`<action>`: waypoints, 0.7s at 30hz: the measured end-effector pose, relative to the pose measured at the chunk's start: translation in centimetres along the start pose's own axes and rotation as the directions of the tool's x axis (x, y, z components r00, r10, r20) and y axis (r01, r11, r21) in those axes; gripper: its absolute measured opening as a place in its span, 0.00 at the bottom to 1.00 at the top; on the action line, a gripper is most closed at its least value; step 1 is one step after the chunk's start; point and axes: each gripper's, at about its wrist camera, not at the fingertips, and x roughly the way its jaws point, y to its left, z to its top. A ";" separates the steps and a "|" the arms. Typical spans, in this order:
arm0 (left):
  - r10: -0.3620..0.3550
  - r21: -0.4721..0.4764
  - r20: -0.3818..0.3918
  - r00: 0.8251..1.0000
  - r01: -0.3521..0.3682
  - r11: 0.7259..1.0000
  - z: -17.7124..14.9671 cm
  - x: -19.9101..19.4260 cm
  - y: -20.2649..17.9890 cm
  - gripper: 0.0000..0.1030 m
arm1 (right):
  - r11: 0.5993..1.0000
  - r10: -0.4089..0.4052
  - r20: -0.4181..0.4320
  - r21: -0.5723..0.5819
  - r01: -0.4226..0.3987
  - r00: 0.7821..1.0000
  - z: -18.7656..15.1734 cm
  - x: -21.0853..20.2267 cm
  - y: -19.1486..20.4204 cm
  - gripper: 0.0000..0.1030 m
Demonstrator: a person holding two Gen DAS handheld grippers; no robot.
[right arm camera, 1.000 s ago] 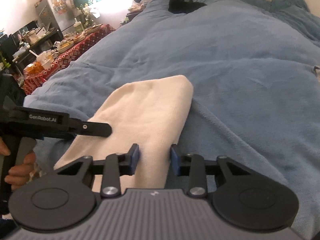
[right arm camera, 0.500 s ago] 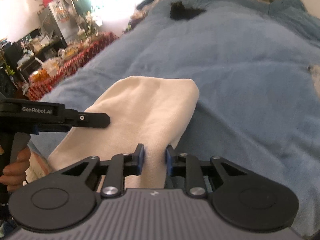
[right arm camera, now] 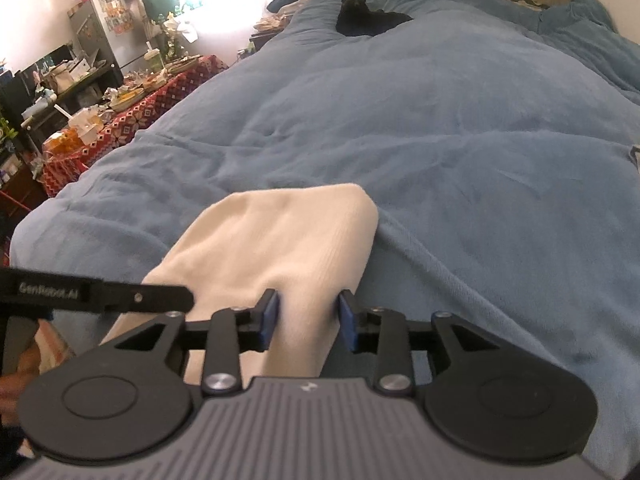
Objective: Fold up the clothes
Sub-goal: 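Close the right gripper on the vest strip's end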
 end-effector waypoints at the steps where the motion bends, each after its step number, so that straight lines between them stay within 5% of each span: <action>1: 0.000 0.000 0.000 1.000 0.000 1.000 0.0 0.0 0.0 0.32 | 1.000 -0.001 0.000 -0.001 0.001 1.000 0.2 0.1 0.1 0.37; 8: 0.003 0.010 -0.005 1.000 -0.003 1.000 0.0 0.0 0.0 0.32 | 1.000 -0.018 0.005 -0.021 0.019 1.000 1.2 0.9 0.1 0.50; 21: -0.004 -0.003 -0.006 1.000 0.004 1.000 0.0 0.0 0.2 0.33 | 0.997 0.003 -0.001 -0.082 -0.003 1.000 -1.8 -1.4 2.2 0.51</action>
